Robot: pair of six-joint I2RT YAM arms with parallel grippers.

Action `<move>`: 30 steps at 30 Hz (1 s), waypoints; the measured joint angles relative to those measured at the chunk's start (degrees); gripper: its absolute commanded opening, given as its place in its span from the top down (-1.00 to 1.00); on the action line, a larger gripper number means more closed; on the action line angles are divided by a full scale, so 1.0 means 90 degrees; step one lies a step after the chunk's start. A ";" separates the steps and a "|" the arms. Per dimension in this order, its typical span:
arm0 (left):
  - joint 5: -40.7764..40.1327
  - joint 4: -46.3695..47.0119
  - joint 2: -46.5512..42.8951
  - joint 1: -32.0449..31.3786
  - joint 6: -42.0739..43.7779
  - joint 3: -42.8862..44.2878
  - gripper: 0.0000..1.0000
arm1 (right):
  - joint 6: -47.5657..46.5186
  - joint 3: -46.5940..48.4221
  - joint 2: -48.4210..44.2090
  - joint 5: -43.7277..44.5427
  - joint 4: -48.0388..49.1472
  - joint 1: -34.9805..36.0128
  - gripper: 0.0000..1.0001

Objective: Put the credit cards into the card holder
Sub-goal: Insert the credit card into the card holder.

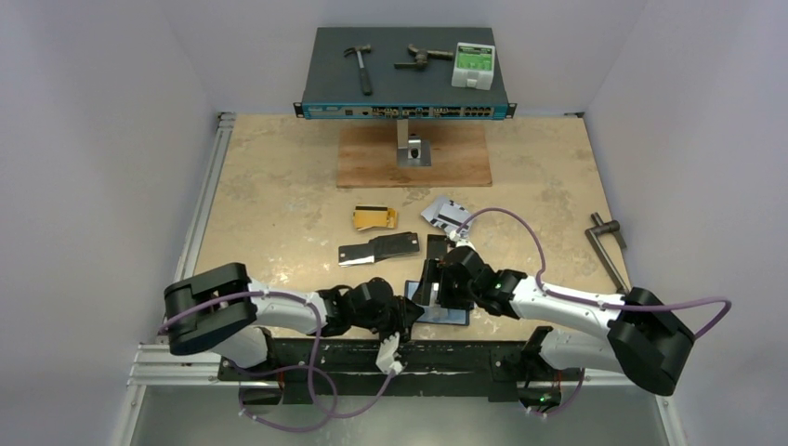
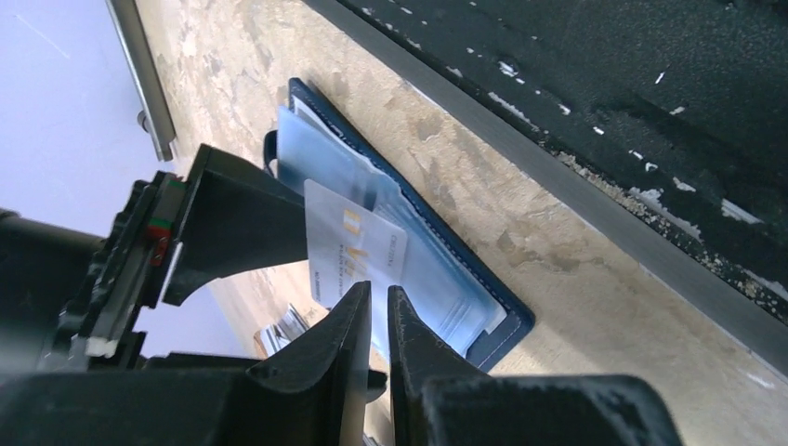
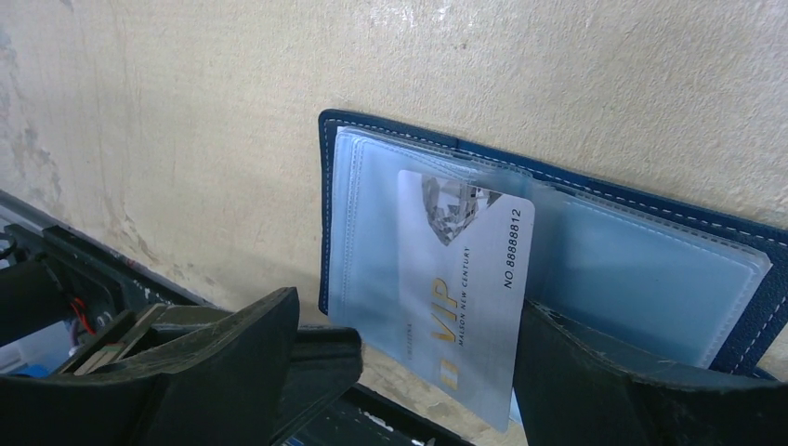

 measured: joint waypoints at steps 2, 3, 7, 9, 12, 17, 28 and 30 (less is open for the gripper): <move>-0.0100 0.0168 0.0194 -0.0032 0.0049 0.0000 0.78 | 0.0002 -0.0024 -0.0029 -0.0007 0.0022 -0.0002 -0.59; -0.0141 0.0236 0.0296 -0.0041 0.0083 0.0000 0.80 | 0.0005 -0.0034 -0.0036 -0.0010 0.0036 -0.0002 -0.59; -0.0294 0.0374 0.0619 -0.0049 0.0255 0.0012 0.90 | 0.0019 -0.0034 -0.0036 -0.0019 0.0034 -0.0005 -0.69; -0.0347 0.0367 0.0639 -0.0061 0.0338 0.0022 0.91 | 0.0032 -0.0032 -0.0036 -0.0015 0.0024 -0.0005 -0.74; -0.0406 0.0330 0.0639 -0.0083 0.0386 0.0022 0.91 | 0.0041 -0.0010 -0.0063 0.0017 -0.0017 -0.0005 -0.75; -0.0508 0.0284 0.0614 -0.0107 0.0423 0.0017 0.92 | 0.0036 -0.0007 -0.0345 0.0148 -0.0491 -0.0005 -0.76; -0.0763 0.0117 0.0503 -0.0299 0.0347 -0.0015 0.91 | 0.0029 0.0012 -0.0765 0.0304 -0.1263 -0.0005 -0.84; -0.0801 0.0085 0.0493 -0.0335 0.0318 -0.0007 0.83 | 0.0027 0.0012 -0.0748 0.0308 -0.1263 -0.0005 -0.76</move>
